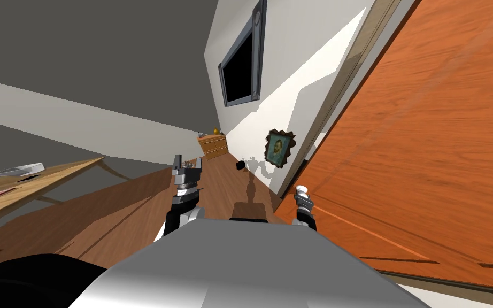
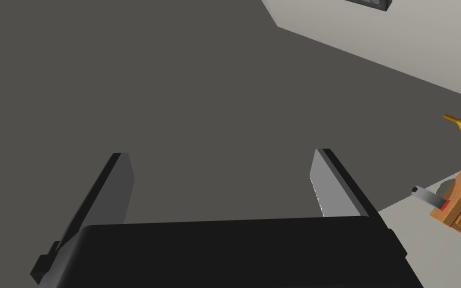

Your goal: Pull the door open

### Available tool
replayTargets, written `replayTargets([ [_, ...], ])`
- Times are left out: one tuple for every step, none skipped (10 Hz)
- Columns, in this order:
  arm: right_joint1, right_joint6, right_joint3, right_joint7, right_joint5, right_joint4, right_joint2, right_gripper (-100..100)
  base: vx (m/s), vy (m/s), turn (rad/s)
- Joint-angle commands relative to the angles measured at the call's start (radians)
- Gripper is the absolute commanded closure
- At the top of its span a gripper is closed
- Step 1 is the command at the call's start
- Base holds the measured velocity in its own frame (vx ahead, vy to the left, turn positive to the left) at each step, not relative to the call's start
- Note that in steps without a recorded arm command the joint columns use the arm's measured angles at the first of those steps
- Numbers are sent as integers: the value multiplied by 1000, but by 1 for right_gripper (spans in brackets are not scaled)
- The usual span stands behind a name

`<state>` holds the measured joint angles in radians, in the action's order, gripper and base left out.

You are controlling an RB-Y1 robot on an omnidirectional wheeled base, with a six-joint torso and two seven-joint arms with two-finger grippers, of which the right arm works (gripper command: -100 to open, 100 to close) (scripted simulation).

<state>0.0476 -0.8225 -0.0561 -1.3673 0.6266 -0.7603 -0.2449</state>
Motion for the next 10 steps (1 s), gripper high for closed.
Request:
replayTargets([
  [-13,5,10,-11,-13,-2,7,100,-256,-70,262],
  [-17,8,11,-16,-18,-1,8,100,-261,-54,223],
  [-19,9,12,-18,-21,-1,8,100,-229,-65,136],
  [-22,11,13,-21,-24,-1,9,100,-204,-70,93],
  [-22,3,13,-24,-22,14,7,100,-88,-25,36],
  [-16,4,30,-41,-32,11,-1,100,-148,40,108],
  [-13,3,38,-50,-36,8,-6,100,-199,69,85],
  [-9,2,46,-59,-41,5,-12,100,-205,60,70],
  [-4,1,60,-75,-49,0,-22,100,-260,22,92],
  [0,1,69,-86,-54,-3,-28,100,-266,-7,113],
])
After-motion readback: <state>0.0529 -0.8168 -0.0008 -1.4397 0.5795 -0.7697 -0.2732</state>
